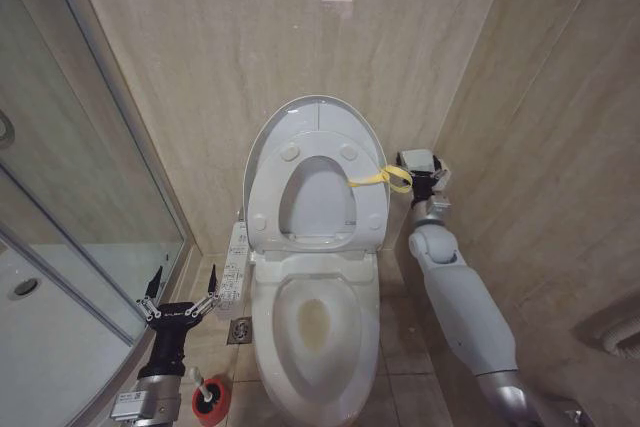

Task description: Open the toilet lid, clean the toilet bowl with a toilet brush, close the toilet lid, and flush.

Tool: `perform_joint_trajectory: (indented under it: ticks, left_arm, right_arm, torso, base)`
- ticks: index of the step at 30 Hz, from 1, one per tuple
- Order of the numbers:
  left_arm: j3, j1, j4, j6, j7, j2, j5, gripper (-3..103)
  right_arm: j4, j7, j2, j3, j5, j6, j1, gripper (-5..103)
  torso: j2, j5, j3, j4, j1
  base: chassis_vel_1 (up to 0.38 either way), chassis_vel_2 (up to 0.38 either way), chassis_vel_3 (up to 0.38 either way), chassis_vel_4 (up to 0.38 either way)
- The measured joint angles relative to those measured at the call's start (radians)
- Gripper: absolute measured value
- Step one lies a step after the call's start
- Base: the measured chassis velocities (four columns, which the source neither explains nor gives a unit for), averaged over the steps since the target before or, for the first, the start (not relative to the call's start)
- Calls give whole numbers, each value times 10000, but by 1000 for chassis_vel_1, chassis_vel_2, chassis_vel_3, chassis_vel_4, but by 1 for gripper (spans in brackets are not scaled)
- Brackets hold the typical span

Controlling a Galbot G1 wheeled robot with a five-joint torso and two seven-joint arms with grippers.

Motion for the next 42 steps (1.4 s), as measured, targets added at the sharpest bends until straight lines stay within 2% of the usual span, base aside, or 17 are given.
perform_joint_trajectory:
  ticks: [7,14,23,32,42]
  left_arm:
    - [0,0,0,0,0,0,0,100]
    - [0,0,0,0,1,0,0,100]
    - [0,0,0,0,0,0,0,100]
    - [0,0,0,0,0,0,0,100]
    - [0,0,0,0,1,0,0,100]
  right_arm:
    - [370,130,215,-374,-25,-68,-236,100]
    - [819,187,129,-538,-64,-61,-716,100]
    - [1846,155,-505,-558,99,-22,-2079,100]
    - [3122,46,-998,-337,274,-2,-3714,100]
    - [4434,-18,-1251,153,326,201,-5436,100]
  torso:
    - [1,-1,0,0,0]
    - [1,-1,0,0,-1]
    - [2,0,-1,-4,-1]
    - [2,0,-1,4,-1]
    - [2,0,-1,-1,-1]
  base:
    - [0,0,0,0]
    - [0,0,0,0]
    - [0,0,0,0]
    - [0,0,0,0]
    - [0,0,0,0]
